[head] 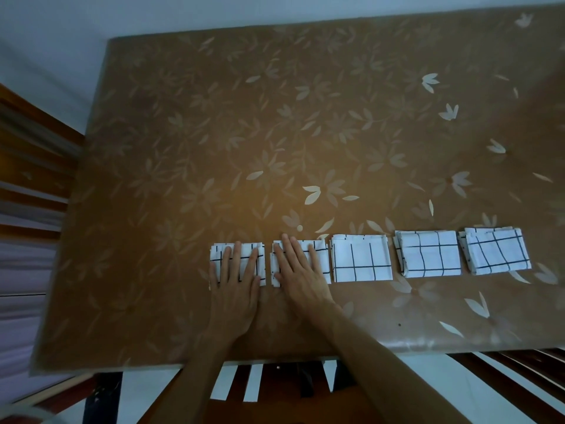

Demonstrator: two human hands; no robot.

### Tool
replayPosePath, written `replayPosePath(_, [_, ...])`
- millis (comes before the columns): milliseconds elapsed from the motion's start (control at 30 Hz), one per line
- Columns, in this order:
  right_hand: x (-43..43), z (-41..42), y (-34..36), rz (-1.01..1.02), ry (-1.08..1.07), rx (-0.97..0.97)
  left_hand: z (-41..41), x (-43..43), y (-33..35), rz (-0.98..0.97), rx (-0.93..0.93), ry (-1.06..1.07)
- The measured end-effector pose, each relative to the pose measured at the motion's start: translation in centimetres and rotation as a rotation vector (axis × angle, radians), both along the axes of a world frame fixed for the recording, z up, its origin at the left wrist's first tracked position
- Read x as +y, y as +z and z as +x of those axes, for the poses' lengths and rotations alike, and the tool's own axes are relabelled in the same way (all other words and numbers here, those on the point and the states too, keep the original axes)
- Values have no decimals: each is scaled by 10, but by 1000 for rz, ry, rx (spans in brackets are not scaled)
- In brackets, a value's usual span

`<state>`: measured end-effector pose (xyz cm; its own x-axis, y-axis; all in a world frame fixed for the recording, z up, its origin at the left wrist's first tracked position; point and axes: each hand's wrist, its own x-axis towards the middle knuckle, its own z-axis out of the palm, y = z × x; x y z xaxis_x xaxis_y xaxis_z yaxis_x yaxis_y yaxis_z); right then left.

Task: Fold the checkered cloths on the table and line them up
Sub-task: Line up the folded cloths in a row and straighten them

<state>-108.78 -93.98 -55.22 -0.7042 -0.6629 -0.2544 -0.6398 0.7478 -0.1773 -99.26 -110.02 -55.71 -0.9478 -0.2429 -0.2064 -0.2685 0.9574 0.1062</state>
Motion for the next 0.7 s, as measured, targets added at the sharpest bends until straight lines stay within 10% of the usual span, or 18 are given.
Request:
replayPosePath(367, [39, -2, 27, -216, -10, -41, -8, 27, 21, 45, 149, 107])
replayPosePath(700, [121, -14, 23, -16, -177, -68, -20, 89, 42, 161, 101, -22])
